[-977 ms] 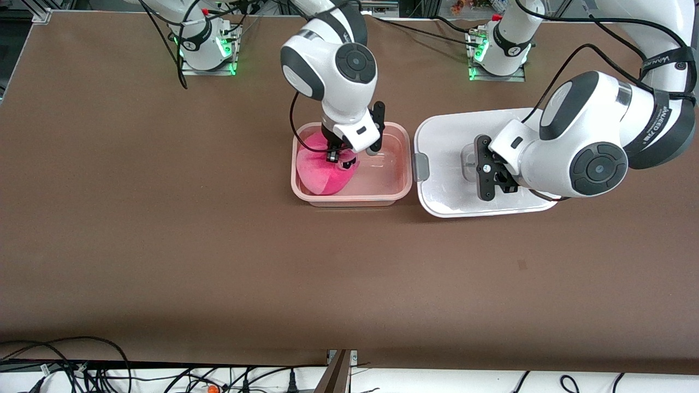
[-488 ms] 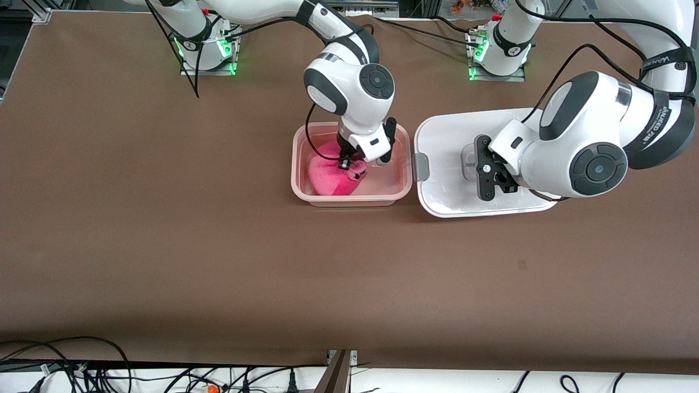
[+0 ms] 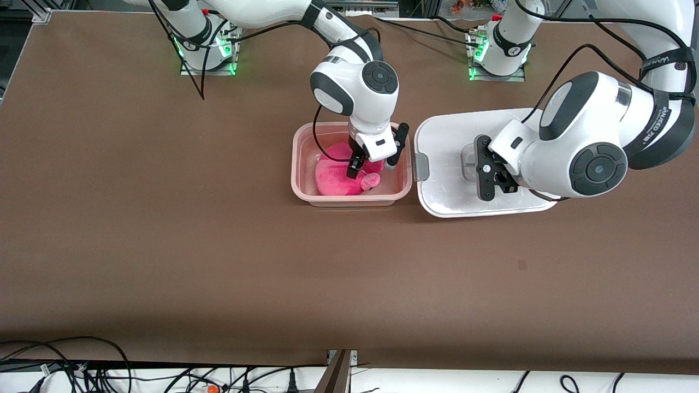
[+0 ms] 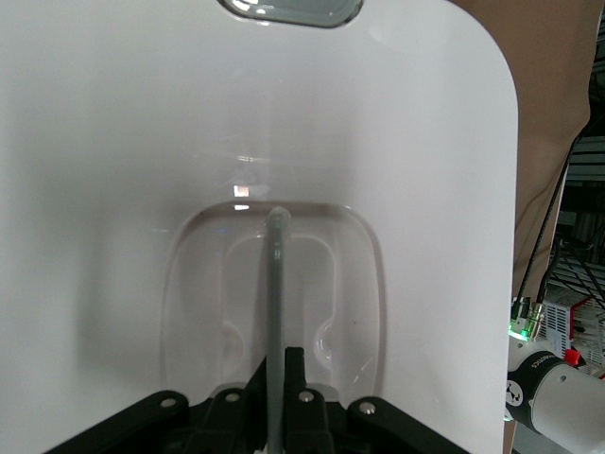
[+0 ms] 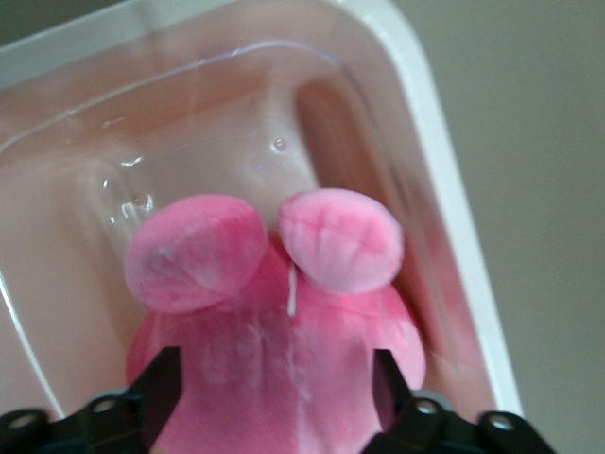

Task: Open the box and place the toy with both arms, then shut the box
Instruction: 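Lower the toy into the box and open the right gripper, then withdraw the right gripper while the left gripper carries the lid over the box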

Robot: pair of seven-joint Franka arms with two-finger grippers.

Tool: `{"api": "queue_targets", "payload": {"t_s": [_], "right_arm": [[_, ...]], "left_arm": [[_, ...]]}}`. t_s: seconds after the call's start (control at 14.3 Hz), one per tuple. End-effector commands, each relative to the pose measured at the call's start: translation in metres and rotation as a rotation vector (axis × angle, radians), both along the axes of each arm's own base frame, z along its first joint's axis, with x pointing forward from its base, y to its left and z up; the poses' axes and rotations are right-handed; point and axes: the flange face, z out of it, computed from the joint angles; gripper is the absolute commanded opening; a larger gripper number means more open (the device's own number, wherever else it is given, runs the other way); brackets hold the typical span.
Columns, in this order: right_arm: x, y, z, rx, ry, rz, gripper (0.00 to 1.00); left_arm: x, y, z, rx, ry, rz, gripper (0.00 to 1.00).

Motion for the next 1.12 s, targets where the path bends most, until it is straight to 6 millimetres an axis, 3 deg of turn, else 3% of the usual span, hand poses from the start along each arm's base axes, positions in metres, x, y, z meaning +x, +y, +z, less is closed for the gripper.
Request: {"api": "queue_targets", "payload": {"t_s": [0.0, 0.14, 0.28, 0.49, 0.63, 0.77, 0.91, 1.05], "right_arm": [[0.02, -0.023, 0.054, 0.043, -0.023, -0.065, 1.0], [0.039, -0.064, 0.098, 0.006, -0.007, -0.143, 1.0], [0.075, -0.122, 0.139, 0.022, -0.027, -0.239, 1.0], [0.119, -0.203, 0.183, 0.082, -0.05, -0.38, 1.0], [0.138, -0.267, 0.212, 0.189, 0.037, -0.522, 1.0], [0.14, -0.327, 0.248, 0.241, 0.068, -0.641, 1.0], [0.133, -0.37, 0.274, 0.219, 0.055, -0.717, 1.0], [0.116, -0.411, 0.295, 0.192, 0.063, -0.785, 1.0]], "left_arm": [[-0.001, 0.002, 0.006, -0.009, 0.001, -0.024, 0.0], [-0.001, 0.002, 0.006, -0.009, 0.001, -0.024, 0.0], [-0.001, 0.001, 0.006, -0.01, 0.0, -0.024, 0.0], [-0.005, -0.014, 0.006, -0.023, 0.0, -0.05, 0.0], [-0.014, -0.046, 0.011, -0.067, -0.006, -0.086, 0.0], [-0.016, -0.089, 0.012, -0.117, -0.07, -0.129, 0.0], [-0.023, -0.146, 0.004, -0.167, -0.161, -0.172, 0.0], [-0.038, -0.208, -0.018, -0.198, -0.222, -0.214, 0.0]]}}
